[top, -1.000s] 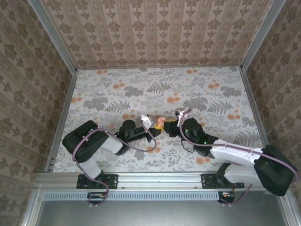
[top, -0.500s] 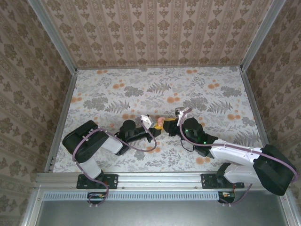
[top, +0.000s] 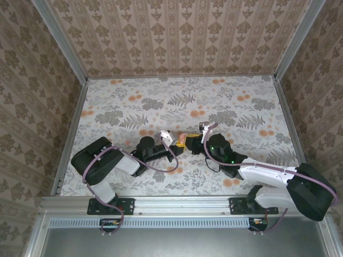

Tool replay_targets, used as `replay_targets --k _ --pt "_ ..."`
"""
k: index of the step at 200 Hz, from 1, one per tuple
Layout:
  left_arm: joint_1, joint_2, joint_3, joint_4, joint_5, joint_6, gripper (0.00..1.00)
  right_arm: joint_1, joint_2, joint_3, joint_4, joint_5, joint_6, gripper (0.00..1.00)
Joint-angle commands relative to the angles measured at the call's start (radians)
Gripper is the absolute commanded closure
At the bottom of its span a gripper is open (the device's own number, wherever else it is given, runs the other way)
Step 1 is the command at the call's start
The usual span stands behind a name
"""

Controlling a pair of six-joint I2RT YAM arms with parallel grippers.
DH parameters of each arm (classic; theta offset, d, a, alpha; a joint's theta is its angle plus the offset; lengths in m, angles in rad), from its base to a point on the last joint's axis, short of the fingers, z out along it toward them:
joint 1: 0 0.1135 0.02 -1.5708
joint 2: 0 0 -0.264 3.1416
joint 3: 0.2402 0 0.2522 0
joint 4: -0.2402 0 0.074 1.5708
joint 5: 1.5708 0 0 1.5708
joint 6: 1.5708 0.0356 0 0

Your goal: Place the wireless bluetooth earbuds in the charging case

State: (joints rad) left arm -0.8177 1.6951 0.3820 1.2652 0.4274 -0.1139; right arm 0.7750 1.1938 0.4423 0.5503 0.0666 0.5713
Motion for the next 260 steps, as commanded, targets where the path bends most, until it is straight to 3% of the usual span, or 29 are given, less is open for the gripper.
replay_targets --k 1,94,260 --pt "-0.008 -0.028 0.017 0.031 0.020 -0.029 0.87 0.000 0.011 0.019 0.034 0.015 -0.016 0.78" --pt "-0.005 -0.071 0.012 0.030 -0.004 -0.030 0.87 0.001 0.043 0.019 0.036 -0.008 -0.019 0.78" --pt "0.000 -0.077 0.015 0.029 -0.007 -0.012 0.87 0.001 0.000 0.012 0.024 -0.043 -0.032 0.66"
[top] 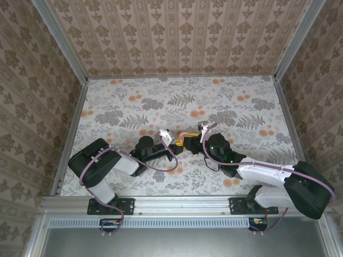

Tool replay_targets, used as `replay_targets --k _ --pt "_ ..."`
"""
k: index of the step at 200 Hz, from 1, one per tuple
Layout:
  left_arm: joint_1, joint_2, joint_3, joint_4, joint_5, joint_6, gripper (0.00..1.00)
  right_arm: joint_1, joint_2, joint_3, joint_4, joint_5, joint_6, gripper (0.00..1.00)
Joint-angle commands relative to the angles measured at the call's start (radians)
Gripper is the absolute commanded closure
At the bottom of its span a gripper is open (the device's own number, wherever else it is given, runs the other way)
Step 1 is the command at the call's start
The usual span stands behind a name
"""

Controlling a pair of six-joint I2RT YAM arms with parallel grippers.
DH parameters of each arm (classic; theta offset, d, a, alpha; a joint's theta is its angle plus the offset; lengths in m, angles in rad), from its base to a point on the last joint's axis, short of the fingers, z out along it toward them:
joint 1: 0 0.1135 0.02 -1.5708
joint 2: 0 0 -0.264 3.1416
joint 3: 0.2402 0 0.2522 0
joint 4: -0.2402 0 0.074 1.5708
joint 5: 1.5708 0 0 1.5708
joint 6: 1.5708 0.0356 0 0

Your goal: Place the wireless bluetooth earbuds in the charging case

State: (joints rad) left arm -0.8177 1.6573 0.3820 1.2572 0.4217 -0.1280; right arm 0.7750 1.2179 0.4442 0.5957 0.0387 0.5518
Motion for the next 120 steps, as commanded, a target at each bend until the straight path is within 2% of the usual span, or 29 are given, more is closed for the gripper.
replay_targets --k 1,120 --pt "-0.001 -0.040 0.015 0.037 -0.002 0.002 0.87 0.001 -0.025 0.010 -0.022 -0.015 -0.013 0.65" --pt "-0.001 -0.045 0.009 0.034 0.006 0.024 0.87 -0.002 -0.115 0.027 -0.103 -0.005 -0.015 0.48"
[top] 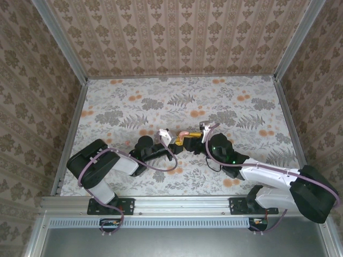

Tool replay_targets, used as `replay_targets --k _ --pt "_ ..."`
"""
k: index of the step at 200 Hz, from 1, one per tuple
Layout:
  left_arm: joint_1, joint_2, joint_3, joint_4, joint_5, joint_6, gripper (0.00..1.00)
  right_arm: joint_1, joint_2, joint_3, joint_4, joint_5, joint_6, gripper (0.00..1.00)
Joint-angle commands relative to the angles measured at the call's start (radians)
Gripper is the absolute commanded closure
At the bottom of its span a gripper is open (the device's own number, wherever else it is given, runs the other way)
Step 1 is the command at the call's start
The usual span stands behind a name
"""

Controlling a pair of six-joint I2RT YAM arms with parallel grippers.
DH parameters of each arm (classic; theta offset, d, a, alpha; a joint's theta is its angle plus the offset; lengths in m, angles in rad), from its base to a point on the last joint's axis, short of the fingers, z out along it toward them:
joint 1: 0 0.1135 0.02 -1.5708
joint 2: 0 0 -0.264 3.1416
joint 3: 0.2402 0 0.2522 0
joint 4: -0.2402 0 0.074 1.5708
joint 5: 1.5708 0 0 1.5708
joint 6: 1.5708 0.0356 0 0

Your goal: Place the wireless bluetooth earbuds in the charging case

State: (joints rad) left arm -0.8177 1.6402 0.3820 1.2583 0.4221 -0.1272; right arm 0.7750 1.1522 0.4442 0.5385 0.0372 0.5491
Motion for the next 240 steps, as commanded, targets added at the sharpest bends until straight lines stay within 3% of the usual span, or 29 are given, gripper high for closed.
replay_targets --k 1,55,105,141,240 --pt "-0.001 -0.028 0.009 0.033 0.006 0.023 0.87 -0.002 -0.051 0.028 -0.048 -0.003 -0.013 0.47" --pt "-0.001 -0.025 0.003 0.033 0.007 0.046 0.87 -0.009 -0.118 0.089 -0.196 -0.030 0.009 0.45" --pt "-0.003 -0.035 -0.029 0.032 0.005 0.141 0.87 -0.044 -0.138 0.288 -0.664 -0.101 0.135 0.48" --pt "-0.010 -0.039 -0.053 0.033 -0.013 0.251 0.87 -0.053 -0.143 0.352 -0.839 -0.157 0.197 0.50" --pt "-0.022 -0.053 -0.077 0.030 -0.040 0.364 0.88 -0.052 -0.125 0.311 -0.805 -0.212 0.281 0.59"
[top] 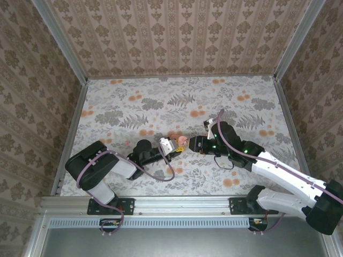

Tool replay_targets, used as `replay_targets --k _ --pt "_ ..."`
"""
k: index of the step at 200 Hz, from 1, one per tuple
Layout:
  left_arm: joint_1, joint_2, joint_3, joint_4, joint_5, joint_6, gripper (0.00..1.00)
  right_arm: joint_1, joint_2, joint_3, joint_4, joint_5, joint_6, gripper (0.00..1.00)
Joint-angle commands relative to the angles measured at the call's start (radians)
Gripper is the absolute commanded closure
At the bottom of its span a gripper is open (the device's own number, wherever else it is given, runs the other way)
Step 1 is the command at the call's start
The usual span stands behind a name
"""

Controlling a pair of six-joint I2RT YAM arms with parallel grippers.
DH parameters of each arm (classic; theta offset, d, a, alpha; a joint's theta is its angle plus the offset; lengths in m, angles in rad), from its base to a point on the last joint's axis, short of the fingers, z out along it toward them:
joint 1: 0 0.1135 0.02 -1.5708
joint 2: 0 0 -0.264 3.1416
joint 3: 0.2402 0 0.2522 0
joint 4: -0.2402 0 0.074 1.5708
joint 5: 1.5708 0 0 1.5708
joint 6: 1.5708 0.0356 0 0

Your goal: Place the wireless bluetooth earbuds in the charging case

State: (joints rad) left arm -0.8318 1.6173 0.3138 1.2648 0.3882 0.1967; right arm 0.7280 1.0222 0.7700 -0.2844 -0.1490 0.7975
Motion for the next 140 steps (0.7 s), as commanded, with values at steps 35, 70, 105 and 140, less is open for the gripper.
replay_targets --k 35,70,105,140 --pt "-0.009 -0.031 -0.008 0.021 -0.001 0.029 0.88 -0.007 0.033 -0.017 0.058 -0.032 0.033 0.62" --pt "-0.010 -0.034 -0.008 0.021 0.000 0.025 0.88 -0.009 0.068 -0.008 0.087 -0.049 0.032 0.64" --pt "-0.010 -0.046 -0.010 0.011 -0.002 0.019 0.88 -0.014 0.096 -0.003 0.098 -0.053 0.027 0.65" --pt "-0.011 -0.051 -0.013 0.005 -0.003 0.013 0.88 -0.016 0.123 0.002 0.116 -0.058 0.028 0.66"
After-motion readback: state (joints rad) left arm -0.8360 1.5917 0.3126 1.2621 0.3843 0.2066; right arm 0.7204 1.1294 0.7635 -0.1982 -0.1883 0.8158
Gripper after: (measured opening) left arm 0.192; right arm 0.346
